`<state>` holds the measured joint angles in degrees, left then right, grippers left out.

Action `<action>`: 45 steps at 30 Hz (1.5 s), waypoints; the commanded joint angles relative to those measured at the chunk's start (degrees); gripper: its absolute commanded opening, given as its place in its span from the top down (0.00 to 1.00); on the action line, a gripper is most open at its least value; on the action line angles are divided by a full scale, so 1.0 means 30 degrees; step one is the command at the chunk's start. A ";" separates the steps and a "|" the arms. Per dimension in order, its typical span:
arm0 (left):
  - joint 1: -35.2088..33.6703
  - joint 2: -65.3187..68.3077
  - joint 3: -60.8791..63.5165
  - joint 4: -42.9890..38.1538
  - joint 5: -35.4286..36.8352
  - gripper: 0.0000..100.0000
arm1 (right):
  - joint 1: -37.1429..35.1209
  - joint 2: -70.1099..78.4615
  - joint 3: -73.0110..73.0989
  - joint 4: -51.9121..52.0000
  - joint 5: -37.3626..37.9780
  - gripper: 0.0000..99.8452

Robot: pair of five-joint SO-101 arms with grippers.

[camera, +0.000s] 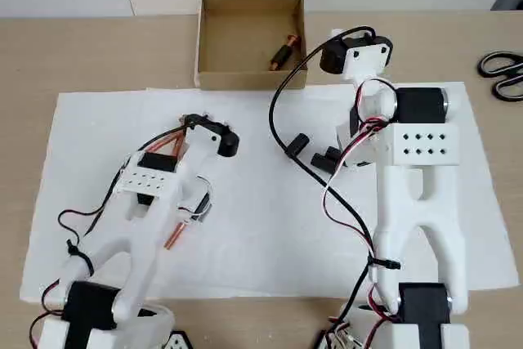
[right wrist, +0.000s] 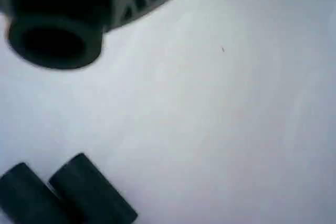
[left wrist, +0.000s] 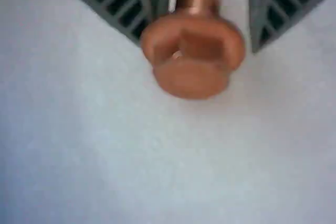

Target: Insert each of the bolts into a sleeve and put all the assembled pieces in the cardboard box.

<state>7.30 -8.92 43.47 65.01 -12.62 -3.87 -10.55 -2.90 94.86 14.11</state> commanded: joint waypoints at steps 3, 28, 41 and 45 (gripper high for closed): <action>0.0117 0.0000 0.0718 -0.0615 0.0147 0.96 | 0.0073 -0.0806 -0.0059 -0.0337 0.0117 1.00; -0.0059 -0.0205 -1.5927 1.1663 0.1905 0.99 | 0.0190 -0.2125 -0.0176 -0.0337 0.0264 1.00; 0.0176 -0.5480 -1.6454 0.7531 0.8234 0.99 | -0.0044 -1.0593 0.1758 -0.1099 0.0264 1.00; 0.0996 -0.6330 -1.5458 0.7004 0.9172 0.99 | -0.0044 -1.2938 0.4571 -0.1392 0.0264 1.00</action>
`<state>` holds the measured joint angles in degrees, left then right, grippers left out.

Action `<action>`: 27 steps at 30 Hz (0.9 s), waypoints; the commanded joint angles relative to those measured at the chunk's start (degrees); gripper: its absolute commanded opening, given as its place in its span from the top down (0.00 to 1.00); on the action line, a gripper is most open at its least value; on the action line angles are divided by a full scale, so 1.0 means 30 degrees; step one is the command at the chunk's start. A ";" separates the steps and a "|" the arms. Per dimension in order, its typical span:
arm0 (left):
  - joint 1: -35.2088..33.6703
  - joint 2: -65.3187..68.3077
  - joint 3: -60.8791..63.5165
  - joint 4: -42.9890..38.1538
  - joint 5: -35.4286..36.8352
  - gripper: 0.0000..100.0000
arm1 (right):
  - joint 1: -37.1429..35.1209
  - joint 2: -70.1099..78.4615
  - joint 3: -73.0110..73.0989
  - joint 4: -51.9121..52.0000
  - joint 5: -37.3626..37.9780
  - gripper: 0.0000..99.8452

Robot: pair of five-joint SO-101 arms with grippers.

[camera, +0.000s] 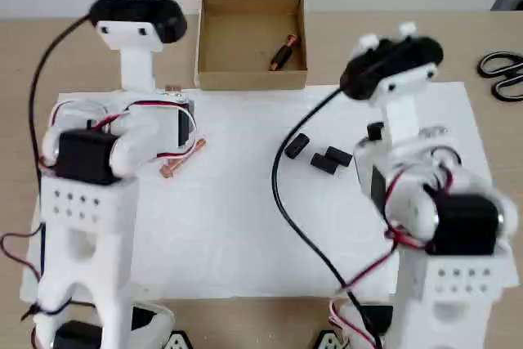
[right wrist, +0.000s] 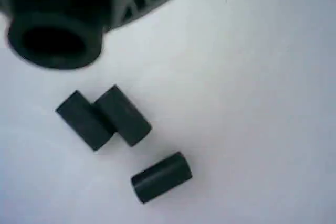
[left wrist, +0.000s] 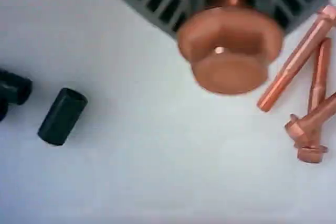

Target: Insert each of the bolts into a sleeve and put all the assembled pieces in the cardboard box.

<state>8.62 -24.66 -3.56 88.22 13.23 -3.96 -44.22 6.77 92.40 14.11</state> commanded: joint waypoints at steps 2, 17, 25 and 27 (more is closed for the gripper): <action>0.1143 -0.1524 0.0894 -0.1143 0.0850 0.99 | -0.0015 -0.2886 0.2930 -0.1451 0.0264 1.00; 0.2608 -0.3575 0.5846 -0.8908 0.5685 0.99 | -0.5465 -1.1883 1.7846 -1.1971 0.0147 1.00; 0.2374 -0.3516 0.7692 -1.2689 0.5099 0.99 | -0.6491 -1.8183 2.7136 -1.8447 -0.2198 1.00; 0.2374 -0.3546 0.8190 -1.3656 0.4835 0.99 | -0.7136 -1.9941 2.8835 -1.9267 -0.3663 1.00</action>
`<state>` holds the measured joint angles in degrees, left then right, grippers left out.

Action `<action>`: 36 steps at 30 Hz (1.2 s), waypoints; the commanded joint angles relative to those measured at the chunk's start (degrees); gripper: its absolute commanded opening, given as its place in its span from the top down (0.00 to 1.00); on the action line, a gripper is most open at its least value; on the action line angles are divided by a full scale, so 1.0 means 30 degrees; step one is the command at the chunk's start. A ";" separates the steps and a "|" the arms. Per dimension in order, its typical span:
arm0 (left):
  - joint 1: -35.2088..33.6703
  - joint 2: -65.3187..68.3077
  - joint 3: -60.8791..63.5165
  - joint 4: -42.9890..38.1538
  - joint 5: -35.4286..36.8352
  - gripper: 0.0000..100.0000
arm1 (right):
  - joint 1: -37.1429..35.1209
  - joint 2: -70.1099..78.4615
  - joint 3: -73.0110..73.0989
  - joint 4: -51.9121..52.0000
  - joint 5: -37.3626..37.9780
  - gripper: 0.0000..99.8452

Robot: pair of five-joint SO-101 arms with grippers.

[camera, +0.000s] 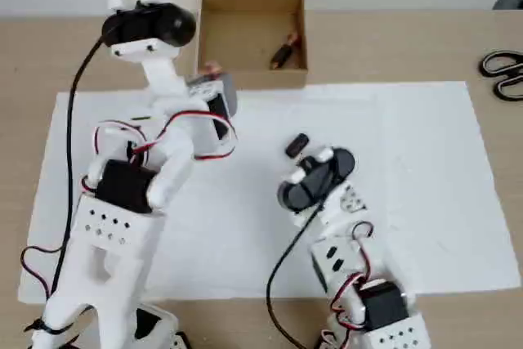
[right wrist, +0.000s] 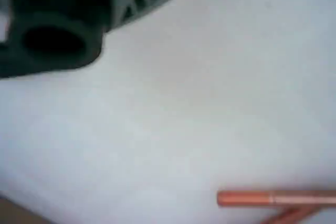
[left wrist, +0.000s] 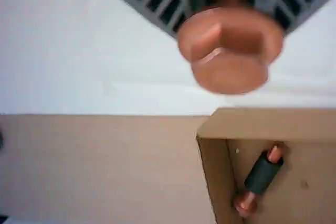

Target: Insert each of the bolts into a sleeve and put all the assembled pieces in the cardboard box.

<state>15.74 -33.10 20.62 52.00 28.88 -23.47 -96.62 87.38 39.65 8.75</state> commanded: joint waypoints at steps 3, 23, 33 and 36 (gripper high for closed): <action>0.0147 -0.0821 0.0923 -0.2315 -0.0410 0.99 | -0.0923 -0.2388 0.2989 -0.2271 -0.2930 1.00; 0.4484 -0.0879 0.7810 -0.9260 -0.0440 0.99 | -0.2623 -0.1890 0.3048 -0.1451 -0.3077 1.00; 0.4396 -0.1612 0.7985 -0.8000 -0.0381 0.99 | -0.2593 -0.1861 0.3048 -0.1451 -0.3048 1.00; 0.4366 -0.3253 0.8249 -0.7267 -0.0352 0.99 | -0.2564 -0.1861 0.3048 -0.1451 -0.3048 1.00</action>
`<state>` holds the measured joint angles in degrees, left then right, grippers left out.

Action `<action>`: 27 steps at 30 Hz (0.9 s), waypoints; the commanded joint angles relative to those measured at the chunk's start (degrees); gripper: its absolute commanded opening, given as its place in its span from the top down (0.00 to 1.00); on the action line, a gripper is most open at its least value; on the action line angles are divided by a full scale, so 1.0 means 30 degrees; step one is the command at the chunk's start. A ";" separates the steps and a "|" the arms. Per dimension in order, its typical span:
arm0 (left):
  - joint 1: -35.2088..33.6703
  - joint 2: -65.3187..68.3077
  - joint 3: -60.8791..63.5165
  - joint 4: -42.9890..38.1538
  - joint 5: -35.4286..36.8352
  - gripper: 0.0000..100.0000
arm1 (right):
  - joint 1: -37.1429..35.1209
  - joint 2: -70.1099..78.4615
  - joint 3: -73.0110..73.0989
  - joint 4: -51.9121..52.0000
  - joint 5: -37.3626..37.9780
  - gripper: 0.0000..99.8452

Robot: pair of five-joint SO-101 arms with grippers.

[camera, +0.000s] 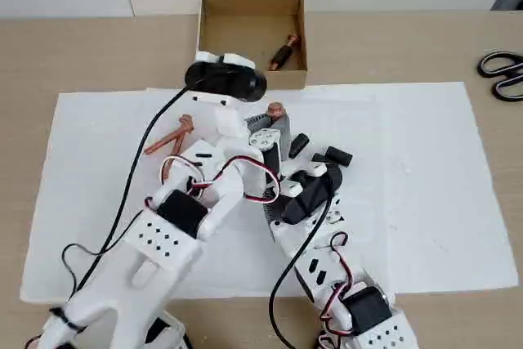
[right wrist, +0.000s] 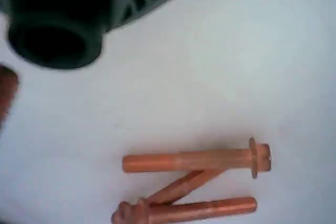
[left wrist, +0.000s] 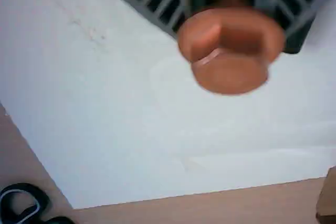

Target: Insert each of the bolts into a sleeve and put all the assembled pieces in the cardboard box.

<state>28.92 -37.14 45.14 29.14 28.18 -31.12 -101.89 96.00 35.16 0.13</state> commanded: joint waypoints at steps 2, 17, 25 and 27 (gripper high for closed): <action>0.0088 -0.2930 0.0835 0.0352 -0.0117 0.99 | -0.0015 -0.0073 0.0176 0.0044 -0.0176 1.00; 0.0088 -0.3751 0.3531 -0.1700 -0.0088 0.99 | -0.0044 -0.0044 0.0176 0.0044 -0.0176 1.00; 0.0322 -0.3692 0.3824 -0.1700 -0.0088 0.99 | -0.0044 -0.0044 0.0176 0.0044 -0.0176 1.00; 0.0762 -0.3722 0.4176 -0.1700 -0.0088 0.99 | -0.0044 -0.0044 0.0176 0.0044 -0.0176 1.00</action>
<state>29.89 -46.64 57.27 25.54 28.18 -31.30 -101.80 96.00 35.25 0.13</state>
